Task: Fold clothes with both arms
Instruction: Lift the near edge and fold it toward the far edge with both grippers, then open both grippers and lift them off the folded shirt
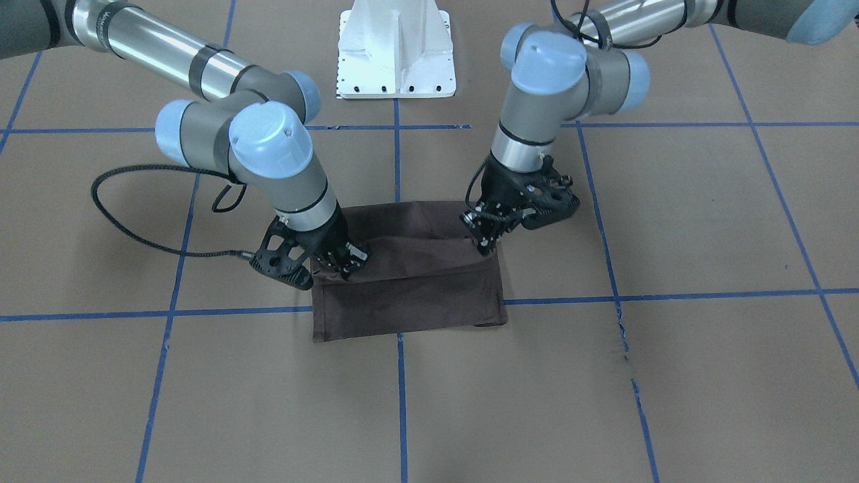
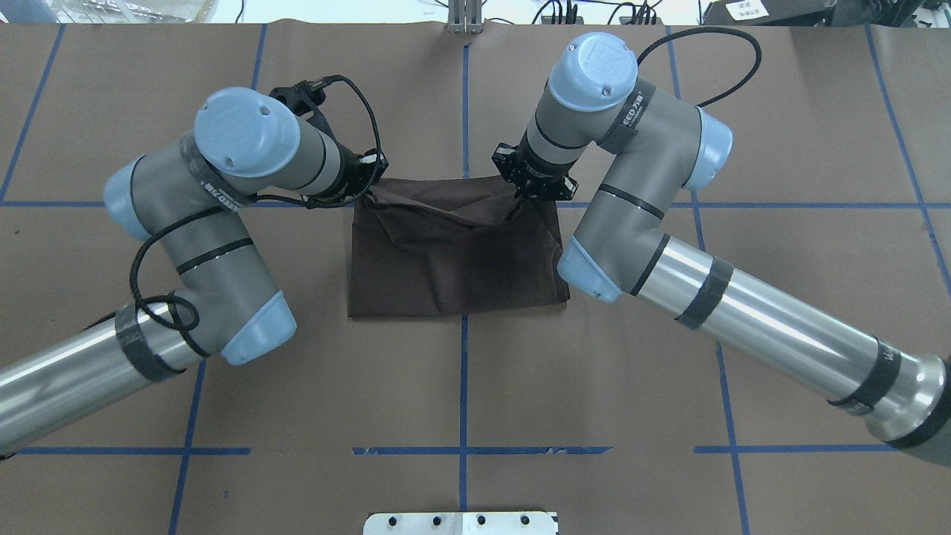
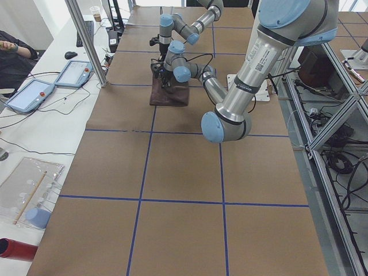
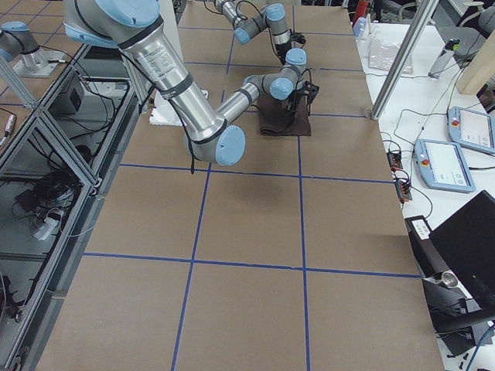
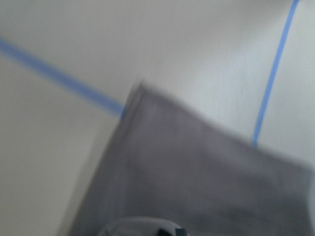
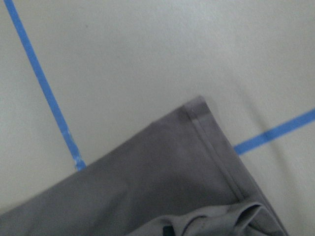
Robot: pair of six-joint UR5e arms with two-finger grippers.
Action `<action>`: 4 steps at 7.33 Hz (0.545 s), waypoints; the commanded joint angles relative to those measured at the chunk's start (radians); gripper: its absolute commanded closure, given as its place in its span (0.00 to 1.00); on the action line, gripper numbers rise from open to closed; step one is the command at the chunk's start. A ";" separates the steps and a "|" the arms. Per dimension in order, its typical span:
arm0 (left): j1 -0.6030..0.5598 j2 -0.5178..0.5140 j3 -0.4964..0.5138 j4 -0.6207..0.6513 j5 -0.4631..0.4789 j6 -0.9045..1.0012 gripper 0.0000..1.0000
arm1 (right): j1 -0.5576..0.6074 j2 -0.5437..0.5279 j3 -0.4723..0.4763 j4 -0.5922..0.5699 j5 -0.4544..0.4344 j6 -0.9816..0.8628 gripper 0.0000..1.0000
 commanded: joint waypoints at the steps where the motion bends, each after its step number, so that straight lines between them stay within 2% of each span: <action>1: -0.044 -0.021 0.148 -0.143 0.032 0.144 0.00 | 0.047 0.052 -0.173 0.163 0.003 -0.083 0.00; 2: -0.067 -0.021 0.157 -0.143 0.029 0.155 0.00 | 0.069 0.066 -0.200 0.162 0.005 -0.085 0.00; 4: -0.077 -0.024 0.151 -0.143 0.016 0.169 0.00 | 0.098 0.066 -0.194 0.160 0.025 -0.109 0.00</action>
